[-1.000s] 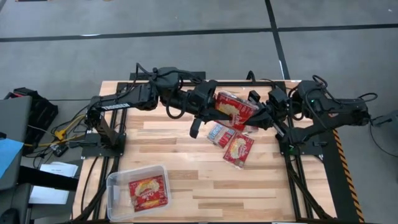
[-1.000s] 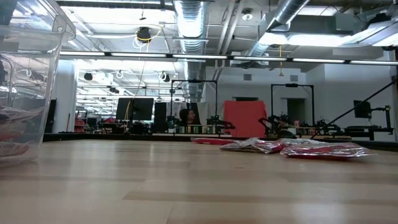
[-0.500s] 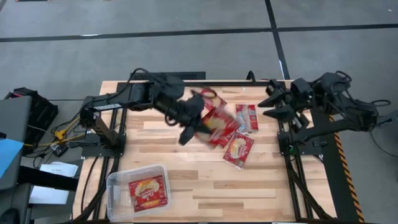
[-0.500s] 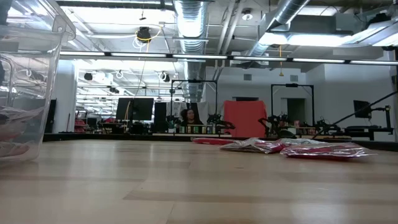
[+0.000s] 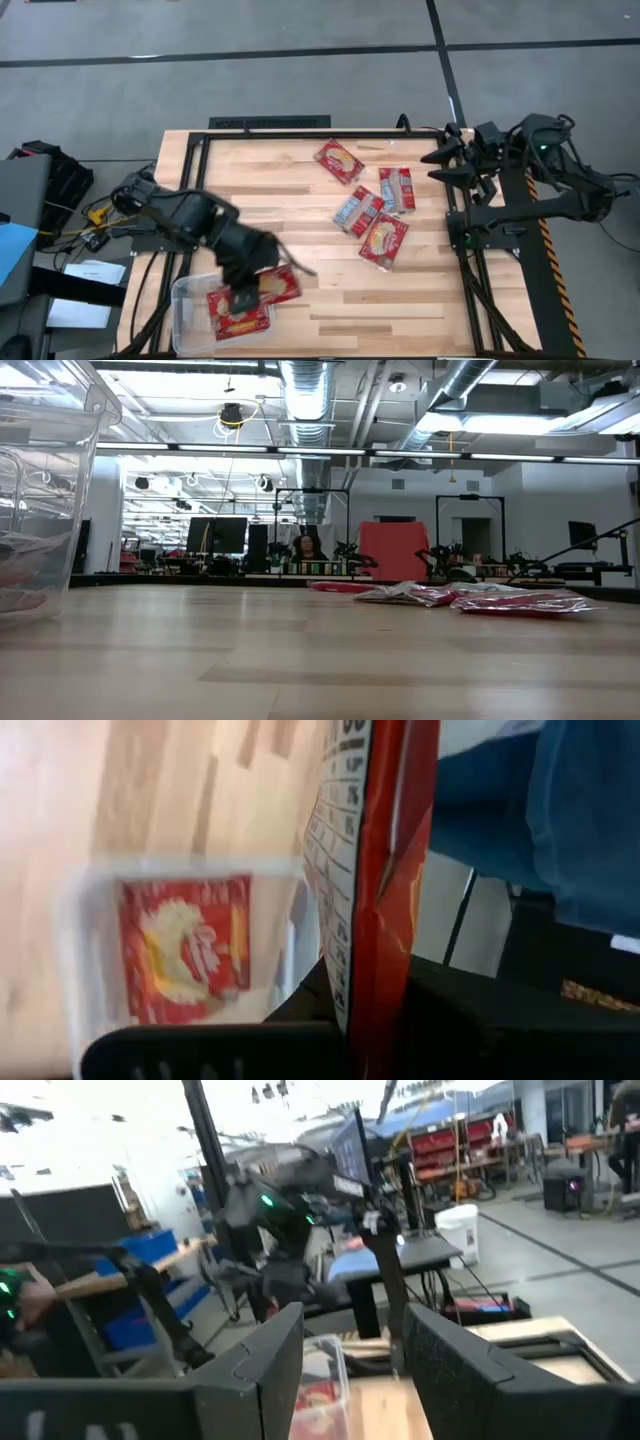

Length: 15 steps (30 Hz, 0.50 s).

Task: Sort popcorn bags into baskets
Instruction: Put the red popcorn bag into the transparent bin

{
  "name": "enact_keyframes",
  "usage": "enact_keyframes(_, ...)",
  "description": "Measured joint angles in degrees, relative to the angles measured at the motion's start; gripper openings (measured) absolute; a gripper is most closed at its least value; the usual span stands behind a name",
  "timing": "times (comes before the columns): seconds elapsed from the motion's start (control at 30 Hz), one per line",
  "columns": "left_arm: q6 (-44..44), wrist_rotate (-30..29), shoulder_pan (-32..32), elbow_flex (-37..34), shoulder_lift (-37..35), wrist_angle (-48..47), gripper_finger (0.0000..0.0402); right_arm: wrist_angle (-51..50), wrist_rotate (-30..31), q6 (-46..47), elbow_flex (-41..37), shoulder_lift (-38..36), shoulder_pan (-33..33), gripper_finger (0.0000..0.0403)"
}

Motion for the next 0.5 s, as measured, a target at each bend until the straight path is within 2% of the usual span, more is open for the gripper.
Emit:
enact_keyframes(0.23, -6.5, -1.2, -5.6, 0.0, -0.7, -4.5, 0.0001, -2.5, 0.0, -0.5, 0.0, 0.5, 0.0, 0.0179)
enact_keyframes(0.5, -13.7, -2.0, -9.0, 0.0, -0.8, -3.6, 0.0001, -4.9, 0.0, -1.6, 0.0, 0.5, 0.1, 0.0179)
